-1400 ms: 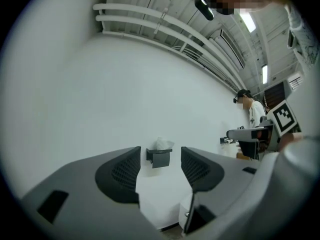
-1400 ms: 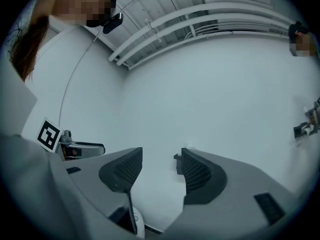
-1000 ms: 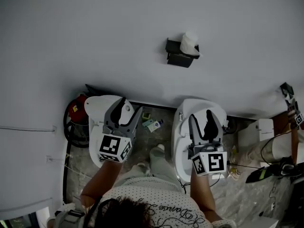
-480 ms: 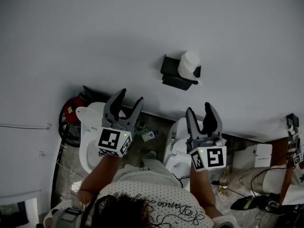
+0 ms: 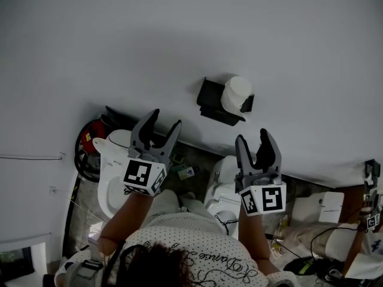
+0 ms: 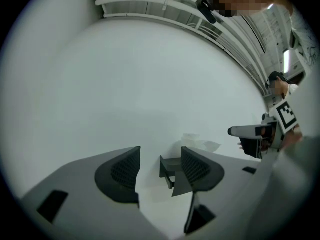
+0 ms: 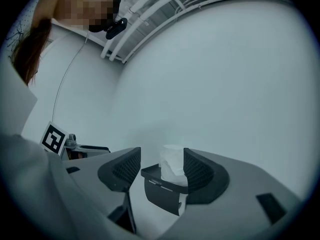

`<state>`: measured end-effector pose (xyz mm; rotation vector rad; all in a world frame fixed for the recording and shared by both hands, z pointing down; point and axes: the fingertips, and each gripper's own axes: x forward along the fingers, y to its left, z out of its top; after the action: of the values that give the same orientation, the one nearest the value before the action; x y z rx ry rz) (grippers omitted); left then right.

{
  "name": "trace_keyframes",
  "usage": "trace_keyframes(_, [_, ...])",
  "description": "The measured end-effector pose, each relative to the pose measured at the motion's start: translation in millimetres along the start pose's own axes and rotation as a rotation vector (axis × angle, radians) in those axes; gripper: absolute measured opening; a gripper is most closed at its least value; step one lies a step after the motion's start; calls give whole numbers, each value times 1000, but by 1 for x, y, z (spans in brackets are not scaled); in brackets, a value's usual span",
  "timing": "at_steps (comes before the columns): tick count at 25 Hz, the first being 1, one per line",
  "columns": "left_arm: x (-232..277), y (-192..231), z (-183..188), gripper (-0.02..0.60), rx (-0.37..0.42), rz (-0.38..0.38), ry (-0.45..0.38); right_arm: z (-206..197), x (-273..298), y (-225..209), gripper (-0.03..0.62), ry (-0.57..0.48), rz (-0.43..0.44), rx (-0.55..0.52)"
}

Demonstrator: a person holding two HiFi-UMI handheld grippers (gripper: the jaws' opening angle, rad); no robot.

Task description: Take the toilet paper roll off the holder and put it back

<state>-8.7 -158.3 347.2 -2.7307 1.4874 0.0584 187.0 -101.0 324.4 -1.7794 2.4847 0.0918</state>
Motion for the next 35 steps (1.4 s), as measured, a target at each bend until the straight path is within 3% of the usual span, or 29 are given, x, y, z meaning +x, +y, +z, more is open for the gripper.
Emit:
trace_keyframes(8, [39,15,-2,245,-19,-60,-20,0,17,-4,273,35,-78,-62])
trace_keyframes(15, [69,32,-2,256,-23,-168,-11,-3,39,1,296,54,-162,-61])
trace_keyframes(23, [77,48,-12,258,-26,-218,6,-16,49,1,337,78,-244,-60])
trace_keyframes(35, [73,49,-10,258,-29,-140,15,-17,67,-3,354,96,-141,-60])
